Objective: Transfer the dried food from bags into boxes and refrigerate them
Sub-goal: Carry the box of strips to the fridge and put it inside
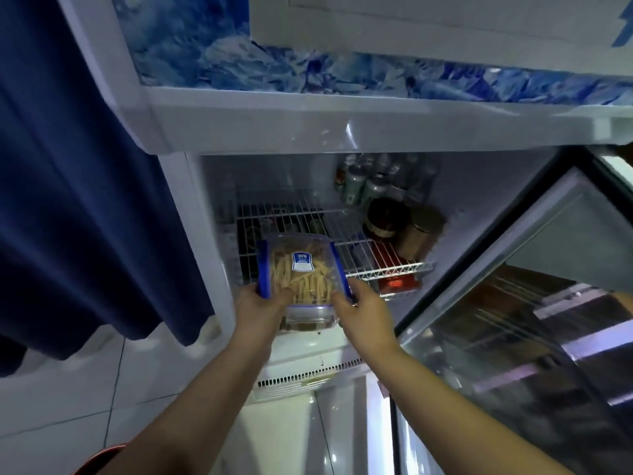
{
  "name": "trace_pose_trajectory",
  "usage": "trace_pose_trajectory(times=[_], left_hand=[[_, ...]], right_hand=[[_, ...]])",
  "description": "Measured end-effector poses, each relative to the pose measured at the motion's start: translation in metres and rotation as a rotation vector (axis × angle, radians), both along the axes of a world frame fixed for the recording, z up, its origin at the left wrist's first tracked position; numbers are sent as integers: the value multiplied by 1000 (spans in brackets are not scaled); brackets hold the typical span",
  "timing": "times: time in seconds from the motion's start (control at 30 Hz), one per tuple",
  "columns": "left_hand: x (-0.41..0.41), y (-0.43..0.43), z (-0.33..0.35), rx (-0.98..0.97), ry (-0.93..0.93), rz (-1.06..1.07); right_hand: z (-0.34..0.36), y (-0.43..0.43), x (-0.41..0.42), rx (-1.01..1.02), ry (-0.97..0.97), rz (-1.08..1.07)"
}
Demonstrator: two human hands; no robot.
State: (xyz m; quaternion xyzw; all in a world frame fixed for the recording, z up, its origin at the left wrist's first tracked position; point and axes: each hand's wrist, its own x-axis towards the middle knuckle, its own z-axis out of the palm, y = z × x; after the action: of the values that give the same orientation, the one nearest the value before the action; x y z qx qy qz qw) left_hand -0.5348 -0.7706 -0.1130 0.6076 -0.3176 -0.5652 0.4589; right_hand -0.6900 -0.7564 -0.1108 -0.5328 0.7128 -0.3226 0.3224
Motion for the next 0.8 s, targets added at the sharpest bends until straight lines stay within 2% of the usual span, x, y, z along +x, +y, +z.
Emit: trace_pose_trajectory(times=[0.2, 0.4, 0.53, 0.63, 0.8], left_hand=[[-11, -28, -23, -71, -65, -5], [-11, -60, -40, -61, -284, -4], [-14, -73, -44, -187, -464, -68], [-15, -80, -52, -255, -561, -66], [-16, -88, -67, -195, -700, -54]], right_hand=[[-26, -42, -6, -10, 21, -6], [-39, -82, -3, -25, -88, 13], [-48, -102, 0, -35, -181, 22], [-51, -112, 0, -32, -187, 18], [-59, -119, 3, -8, -106, 90]])
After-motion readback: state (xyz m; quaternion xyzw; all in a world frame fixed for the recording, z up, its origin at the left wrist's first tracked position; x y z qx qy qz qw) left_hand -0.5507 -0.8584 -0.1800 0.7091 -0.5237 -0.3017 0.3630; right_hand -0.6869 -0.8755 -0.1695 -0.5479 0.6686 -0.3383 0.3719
